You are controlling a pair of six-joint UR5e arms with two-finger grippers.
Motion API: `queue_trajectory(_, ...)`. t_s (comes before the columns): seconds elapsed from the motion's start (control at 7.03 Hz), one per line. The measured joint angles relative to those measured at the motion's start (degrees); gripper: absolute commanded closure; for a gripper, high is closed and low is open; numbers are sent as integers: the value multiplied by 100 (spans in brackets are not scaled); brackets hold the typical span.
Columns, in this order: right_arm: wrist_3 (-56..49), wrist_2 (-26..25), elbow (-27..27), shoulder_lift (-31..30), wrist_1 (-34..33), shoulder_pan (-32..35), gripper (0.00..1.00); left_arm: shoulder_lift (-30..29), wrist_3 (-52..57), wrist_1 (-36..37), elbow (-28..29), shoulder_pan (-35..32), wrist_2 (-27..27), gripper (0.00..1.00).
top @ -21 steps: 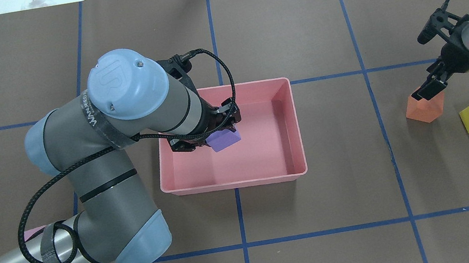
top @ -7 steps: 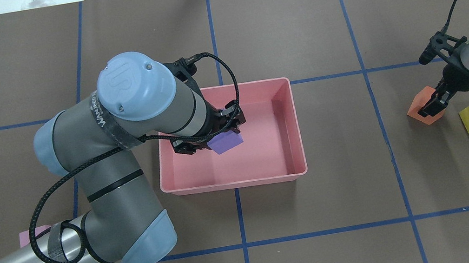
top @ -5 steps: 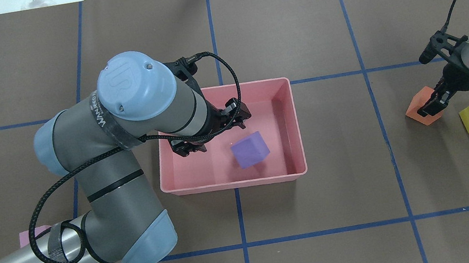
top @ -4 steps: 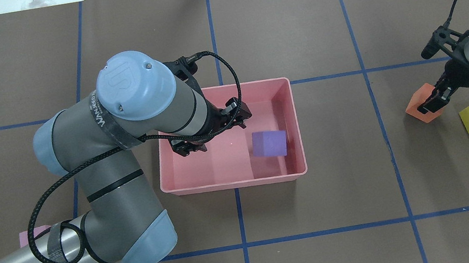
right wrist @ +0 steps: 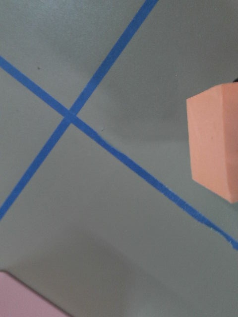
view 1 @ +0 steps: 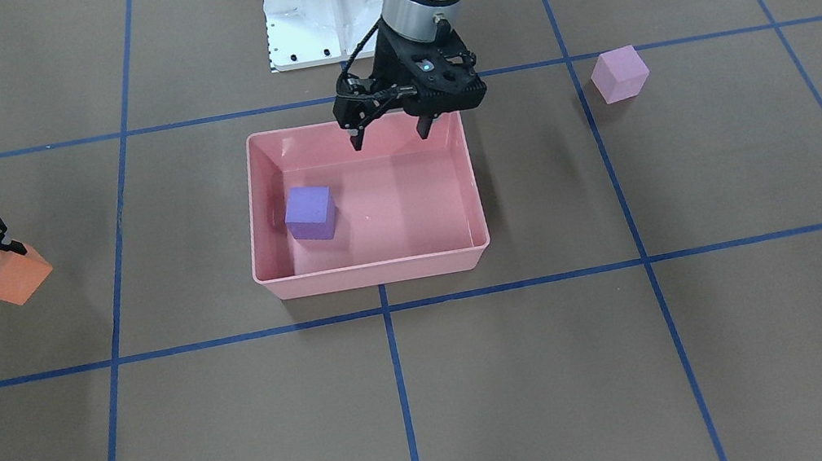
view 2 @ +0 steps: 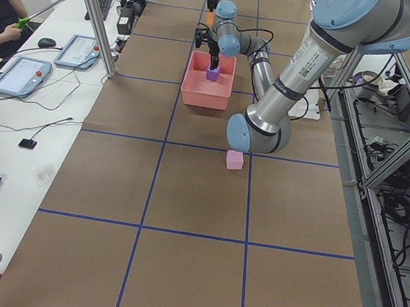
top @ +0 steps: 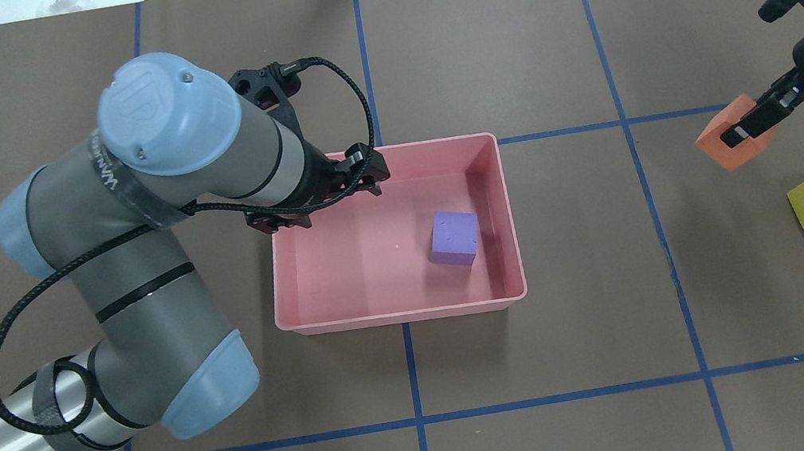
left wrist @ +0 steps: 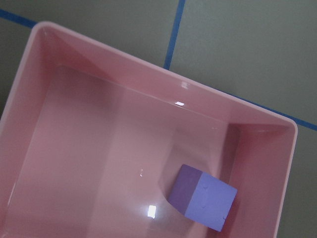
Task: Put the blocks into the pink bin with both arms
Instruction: 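Withdraw the left gripper toward the pink cube while the right lifts the orange cube, then lower the orange cube into the bin with the right gripper and release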
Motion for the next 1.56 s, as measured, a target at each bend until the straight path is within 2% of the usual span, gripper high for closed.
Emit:
queue_trajectory(0.28,1714,79,390,345,2,-33,100,751,1077,10,-308,-312,-206,0)
queue_trajectory(0.57,3476,-81,611,983,2,-408,100,1555,1845,57,-663,-721,-565,0)
queue_trajectory(1.0,4899,-1185,824,1832,-26,-1485,100,2935,2451,211,-1438,-1019,-621,0)
queue_trajectory(1.28,5228,-1951,866,2392,-715,-2204,100,3541,2412,194,-1785,-1035,-560,0)
queue_trajectory(1.56,5281,-2652,824,2876,-1473,-2788,100,3875,2047,109,-1950,-1009,-324,0)
